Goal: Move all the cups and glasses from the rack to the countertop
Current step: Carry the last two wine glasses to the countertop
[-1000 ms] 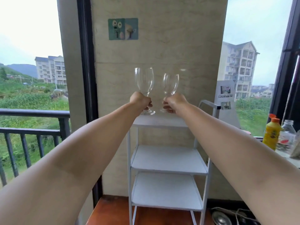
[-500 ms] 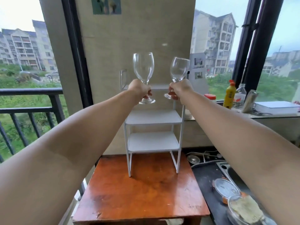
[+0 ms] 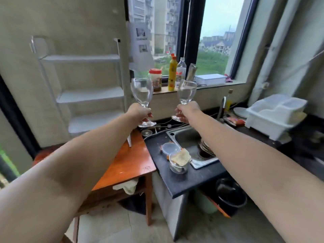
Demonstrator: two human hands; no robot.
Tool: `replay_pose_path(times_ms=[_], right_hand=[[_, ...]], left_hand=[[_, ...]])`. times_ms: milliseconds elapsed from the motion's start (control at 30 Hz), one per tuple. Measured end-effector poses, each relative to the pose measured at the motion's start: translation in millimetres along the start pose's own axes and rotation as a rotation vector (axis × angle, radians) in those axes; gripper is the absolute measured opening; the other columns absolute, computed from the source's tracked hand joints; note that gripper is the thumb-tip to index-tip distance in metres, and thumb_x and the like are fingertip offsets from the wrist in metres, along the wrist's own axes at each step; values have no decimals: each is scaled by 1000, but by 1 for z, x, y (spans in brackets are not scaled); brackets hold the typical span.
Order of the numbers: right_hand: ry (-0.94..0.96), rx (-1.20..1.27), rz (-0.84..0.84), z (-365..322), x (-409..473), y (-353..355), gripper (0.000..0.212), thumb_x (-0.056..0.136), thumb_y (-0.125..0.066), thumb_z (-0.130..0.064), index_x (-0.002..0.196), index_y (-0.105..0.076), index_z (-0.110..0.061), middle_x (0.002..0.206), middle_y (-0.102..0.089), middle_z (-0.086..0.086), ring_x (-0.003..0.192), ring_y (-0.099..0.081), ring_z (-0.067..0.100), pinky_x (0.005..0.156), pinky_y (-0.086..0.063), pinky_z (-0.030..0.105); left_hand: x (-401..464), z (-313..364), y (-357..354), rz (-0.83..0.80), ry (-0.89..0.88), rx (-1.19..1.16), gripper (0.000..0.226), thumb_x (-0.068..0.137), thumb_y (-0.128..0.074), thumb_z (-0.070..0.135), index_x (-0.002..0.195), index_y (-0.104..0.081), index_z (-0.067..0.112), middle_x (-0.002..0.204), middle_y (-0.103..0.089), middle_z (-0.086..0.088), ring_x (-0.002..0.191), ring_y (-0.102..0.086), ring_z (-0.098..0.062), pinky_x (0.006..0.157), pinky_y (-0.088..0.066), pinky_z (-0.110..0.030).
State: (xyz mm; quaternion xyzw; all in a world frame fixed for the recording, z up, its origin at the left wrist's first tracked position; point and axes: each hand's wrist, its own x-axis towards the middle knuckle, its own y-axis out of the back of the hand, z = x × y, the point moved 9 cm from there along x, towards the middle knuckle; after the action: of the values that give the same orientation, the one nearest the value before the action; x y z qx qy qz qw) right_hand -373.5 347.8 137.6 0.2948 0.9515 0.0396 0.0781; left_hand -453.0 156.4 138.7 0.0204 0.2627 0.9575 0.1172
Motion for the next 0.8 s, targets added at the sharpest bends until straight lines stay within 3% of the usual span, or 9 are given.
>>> replay_pose_path(times_ms=[33, 133, 200, 300, 400, 467, 567, 700, 800], right_hand=[[-26, -14, 20, 15, -5, 21, 23, 92, -49, -3, 71, -49, -11, 64, -55, 3, 37, -52, 7, 28, -35, 9], [-86, -43, 114, 68, -21, 95, 23, 92, -50, -5, 69, -52, -10, 65, -57, 3, 50, -53, 10, 29, -37, 11], [-137, -43, 155, 103, -38, 140, 25, 91, -51, -7, 67, -53, -9, 65, -57, 4, 46, -55, 11, 33, -39, 16], [-204, 15, 213, 148, -63, 197, 22, 90, -50, -5, 69, -53, -10, 63, -55, 4, 28, -51, 3, 28, -34, 11], [-277, 70, 313, 188, -91, 257, 12, 92, -49, -5, 82, -54, -9, 68, -56, 3, 43, -55, 9, 29, -36, 10], [-327, 99, 362, 210, -108, 295, 15, 93, -49, -6, 79, -52, -10, 70, -56, 2, 53, -53, 11, 29, -37, 10], [-392, 145, 440, 243, -134, 345, 21, 92, -49, -4, 73, -50, -11, 71, -56, 2, 55, -52, 12, 29, -37, 11], [-451, 207, 555, 282, -161, 410, 18, 92, -49, -4, 75, -51, -11, 72, -56, 4, 55, -51, 12, 30, -35, 11], [-471, 198, 662, 296, -181, 456, 18, 91, -49, -4, 76, -52, -12, 71, -57, 3, 53, -52, 11, 33, -35, 12]], left_hand=[[-7, -3, -24, -32, 2, 0, 33, 92, -52, 12, 62, -64, 7, 49, -64, 0, 26, -48, -2, 31, -30, -10], [-44, -5, -105, -145, 18, 10, 27, 91, -55, 13, 67, -65, 5, 65, -70, -7, 39, -57, -12, 40, -37, -19], [-72, -5, -156, -219, 19, 43, 33, 90, -56, 12, 57, -59, 11, 52, -62, -2, 40, -49, -14, 39, -34, -22], [-111, -5, -223, -359, 45, 36, 26, 89, -54, 10, 63, -60, 7, 60, -55, -8, 46, -43, -17, 41, -32, -23], [-148, -3, -284, -473, 78, 50, 27, 89, -54, 9, 63, -62, 6, 52, -54, -5, 38, -42, -13, 35, -33, -17], [-168, 2, -322, -536, 87, 66, 27, 87, -54, 5, 60, -59, 6, 48, -58, -1, 30, -42, -8, 33, -32, -13], [-193, 12, -379, -646, 55, 85, 31, 87, -51, 3, 56, -56, 4, 58, -63, -4, 40, -44, -13, 41, -36, -21], [-223, 31, -452, -776, 9, 182, 34, 91, -50, 5, 58, -57, 6, 31, -53, 4, 22, -42, -6, 31, -33, -13], [-245, 51, -513, -873, -67, 220, 43, 88, -55, 5, 46, -60, 12, 68, -67, -10, 41, -48, -15, 51, -42, -24]])
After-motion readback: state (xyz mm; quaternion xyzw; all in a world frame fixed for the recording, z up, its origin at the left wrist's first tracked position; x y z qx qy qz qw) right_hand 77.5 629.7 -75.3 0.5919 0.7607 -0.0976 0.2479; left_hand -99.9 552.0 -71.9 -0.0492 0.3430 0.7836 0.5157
